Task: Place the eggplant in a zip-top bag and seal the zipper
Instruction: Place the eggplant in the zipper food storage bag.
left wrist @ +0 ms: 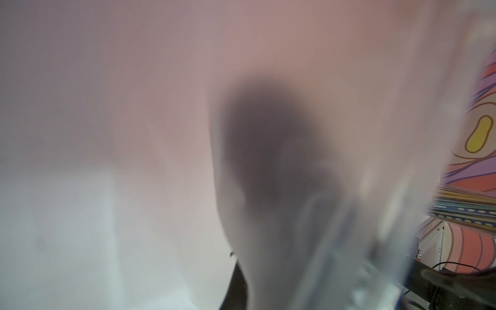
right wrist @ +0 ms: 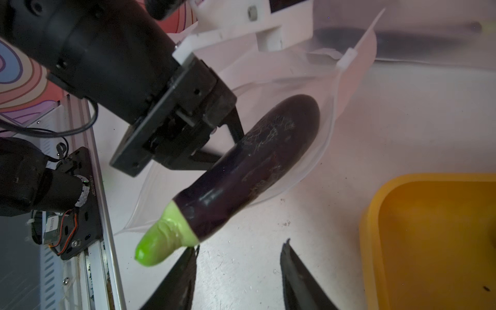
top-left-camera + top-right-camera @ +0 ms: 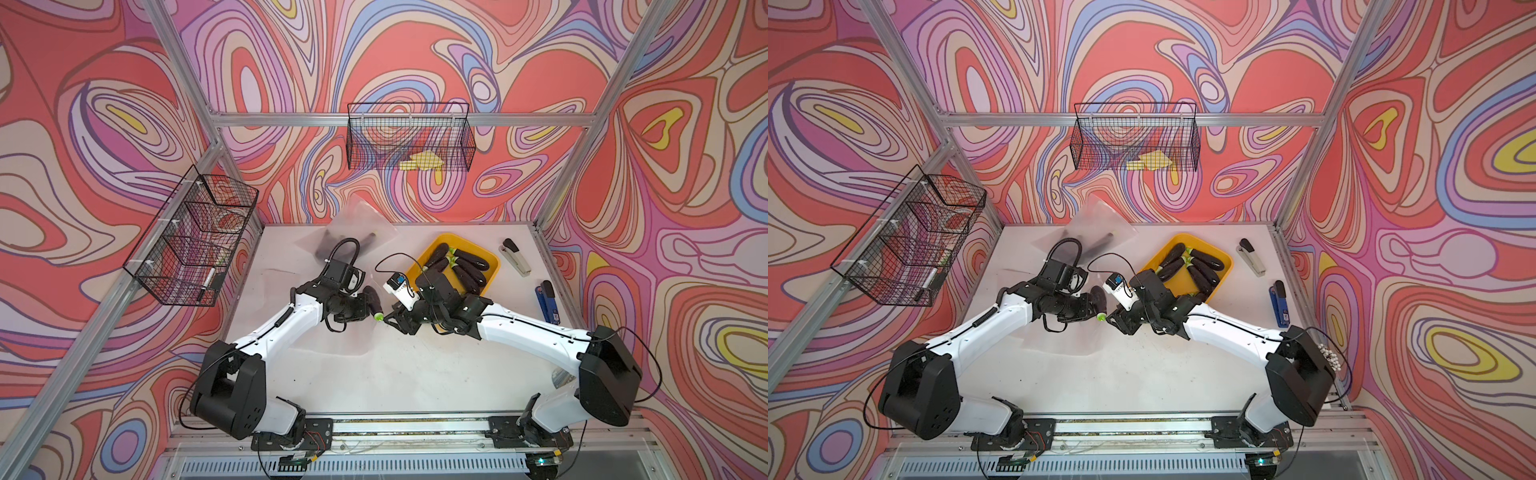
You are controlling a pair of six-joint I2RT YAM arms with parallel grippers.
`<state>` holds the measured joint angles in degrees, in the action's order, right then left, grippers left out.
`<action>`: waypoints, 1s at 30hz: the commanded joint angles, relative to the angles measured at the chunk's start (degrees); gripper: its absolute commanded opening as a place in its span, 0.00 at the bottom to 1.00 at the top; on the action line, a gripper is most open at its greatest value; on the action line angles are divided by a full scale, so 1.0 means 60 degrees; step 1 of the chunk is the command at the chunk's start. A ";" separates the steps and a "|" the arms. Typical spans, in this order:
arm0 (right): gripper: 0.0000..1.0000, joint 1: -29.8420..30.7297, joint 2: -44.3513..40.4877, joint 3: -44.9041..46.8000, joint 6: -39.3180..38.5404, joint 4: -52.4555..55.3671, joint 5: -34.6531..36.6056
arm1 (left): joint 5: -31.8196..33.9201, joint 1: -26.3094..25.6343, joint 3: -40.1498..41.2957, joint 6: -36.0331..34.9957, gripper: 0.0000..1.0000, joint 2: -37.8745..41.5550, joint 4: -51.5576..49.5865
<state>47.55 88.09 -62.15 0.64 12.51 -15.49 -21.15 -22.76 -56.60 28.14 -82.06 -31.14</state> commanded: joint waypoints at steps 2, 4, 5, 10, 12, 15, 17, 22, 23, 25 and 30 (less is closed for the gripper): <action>0.50 0.0159 0.0469 -0.0623 -0.0215 -0.0499 0.0294 | -0.0094 0.0070 -0.0281 0.0086 0.00 0.0068 -0.0333; 0.50 0.0148 0.0513 -0.0657 0.0096 -0.0762 0.0557 | -0.0066 0.0067 -0.0279 0.0042 0.00 0.0097 -0.0362; 0.51 0.0152 0.0540 -0.0676 0.0143 -0.0898 0.0604 | -0.0041 0.0077 -0.0271 0.0028 0.00 0.0123 -0.0389; 0.50 0.0182 0.0671 -0.0841 0.0464 -0.1223 0.0196 | 0.0035 0.0061 -0.0190 0.0014 0.00 0.0253 -0.0461; 0.52 0.0185 0.0491 -0.0653 0.0435 -0.1556 0.0037 | 0.0002 0.0066 -0.0241 -0.0007 0.00 0.0148 -0.0514; 0.52 0.0205 0.0404 -0.0668 0.0232 -0.1543 -0.0115 | -0.0168 0.0071 -0.0253 0.0050 0.00 0.0085 -0.0394; 0.53 0.0209 0.0494 -0.0659 0.0111 -0.1579 -0.0111 | -0.0315 0.0076 -0.0317 0.0041 0.00 0.0027 -0.0384; 0.57 0.0378 0.0675 -0.0638 -0.0646 -0.1896 0.0045 | -0.0844 0.0147 -0.0456 0.0105 0.00 -0.0151 -0.0475; 0.58 0.0366 0.0713 -0.0657 -0.0811 -0.1933 0.0072 | -0.0980 0.0174 -0.0455 0.0125 0.00 -0.0151 -0.0465; 0.58 0.0366 0.0749 -0.0651 -0.0995 -0.2097 0.0132 | -0.1140 0.0234 -0.0483 0.0118 0.00 -0.0205 -0.0513; 0.47 0.0368 0.1078 -0.0947 -0.0907 -0.1796 0.0182 | -0.1056 0.0362 -0.0442 0.0206 0.00 -0.0062 -0.0564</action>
<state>49.34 93.01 -66.61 -4.05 2.17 -14.76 -26.52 -21.19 -58.41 28.60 -82.63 -32.60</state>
